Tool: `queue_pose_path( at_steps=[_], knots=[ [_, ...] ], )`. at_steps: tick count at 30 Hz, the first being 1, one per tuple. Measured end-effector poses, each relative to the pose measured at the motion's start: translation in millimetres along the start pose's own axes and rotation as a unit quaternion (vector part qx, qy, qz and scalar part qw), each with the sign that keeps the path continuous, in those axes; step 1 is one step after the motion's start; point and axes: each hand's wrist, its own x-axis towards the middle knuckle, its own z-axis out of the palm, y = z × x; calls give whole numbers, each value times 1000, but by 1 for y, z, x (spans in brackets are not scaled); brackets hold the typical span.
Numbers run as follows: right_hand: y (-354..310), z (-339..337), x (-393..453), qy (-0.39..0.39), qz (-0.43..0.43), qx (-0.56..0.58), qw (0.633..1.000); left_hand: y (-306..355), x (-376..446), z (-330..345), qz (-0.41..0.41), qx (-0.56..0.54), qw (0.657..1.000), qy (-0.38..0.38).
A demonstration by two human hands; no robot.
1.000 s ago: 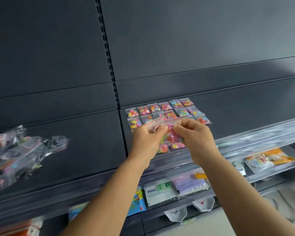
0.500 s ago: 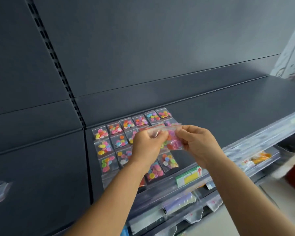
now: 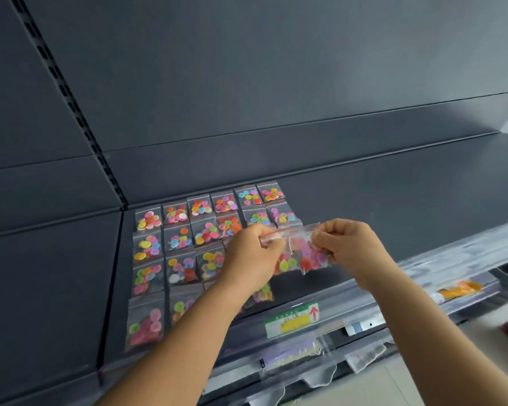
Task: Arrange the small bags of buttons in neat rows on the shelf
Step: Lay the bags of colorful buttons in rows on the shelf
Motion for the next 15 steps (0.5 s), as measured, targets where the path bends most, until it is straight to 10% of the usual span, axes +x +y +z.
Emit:
queue_pose_path(
  at_steps=[15],
  knots=[
    [29,-12,20,-58,-141,-273,950,6,-19,50,-31,255,957,136]
  ],
)
